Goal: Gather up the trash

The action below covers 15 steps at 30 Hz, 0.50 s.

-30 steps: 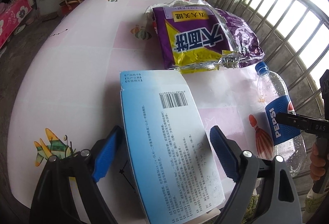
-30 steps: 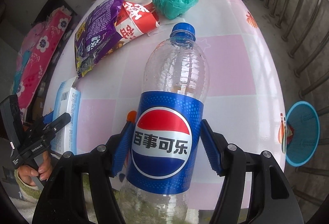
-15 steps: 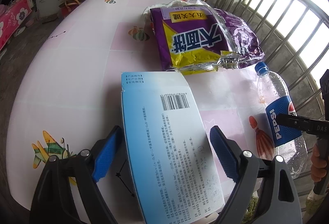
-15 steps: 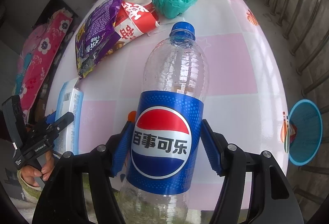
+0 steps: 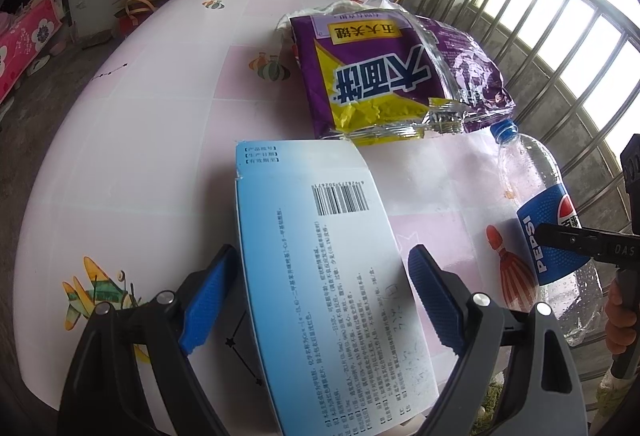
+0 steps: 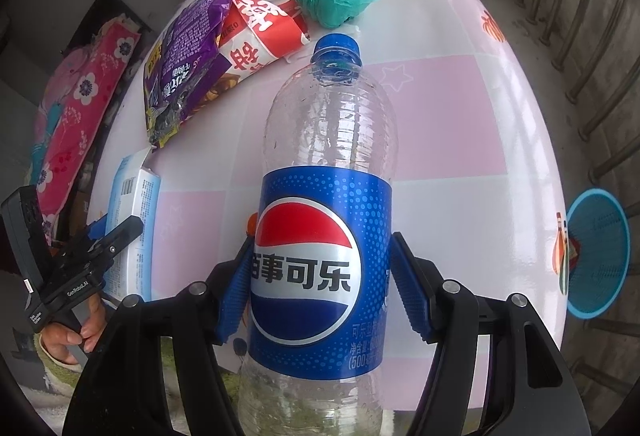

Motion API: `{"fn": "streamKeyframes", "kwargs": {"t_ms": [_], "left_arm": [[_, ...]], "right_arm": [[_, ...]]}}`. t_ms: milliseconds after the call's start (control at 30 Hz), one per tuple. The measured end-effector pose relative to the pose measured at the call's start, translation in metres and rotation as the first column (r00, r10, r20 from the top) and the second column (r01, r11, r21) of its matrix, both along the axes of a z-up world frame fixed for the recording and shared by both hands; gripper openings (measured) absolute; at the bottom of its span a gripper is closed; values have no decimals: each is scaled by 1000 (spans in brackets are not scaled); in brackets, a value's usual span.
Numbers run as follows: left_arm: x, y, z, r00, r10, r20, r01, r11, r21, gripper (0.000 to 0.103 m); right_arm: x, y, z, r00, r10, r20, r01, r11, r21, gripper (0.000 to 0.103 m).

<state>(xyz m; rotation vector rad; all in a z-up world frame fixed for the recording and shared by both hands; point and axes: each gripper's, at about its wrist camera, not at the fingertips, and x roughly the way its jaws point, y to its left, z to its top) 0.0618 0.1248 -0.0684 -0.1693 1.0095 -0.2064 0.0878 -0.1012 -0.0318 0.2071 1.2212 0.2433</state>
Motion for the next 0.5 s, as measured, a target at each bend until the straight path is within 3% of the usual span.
{"fn": "streamKeyframes", "kwargs": {"t_ms": [500], "left_arm": [[-2, 4, 2, 1000, 15, 7, -15, 1000, -14, 81]], "right_arm": [[1, 0, 0, 1000, 6, -1, -6, 1000, 2, 59]]}}
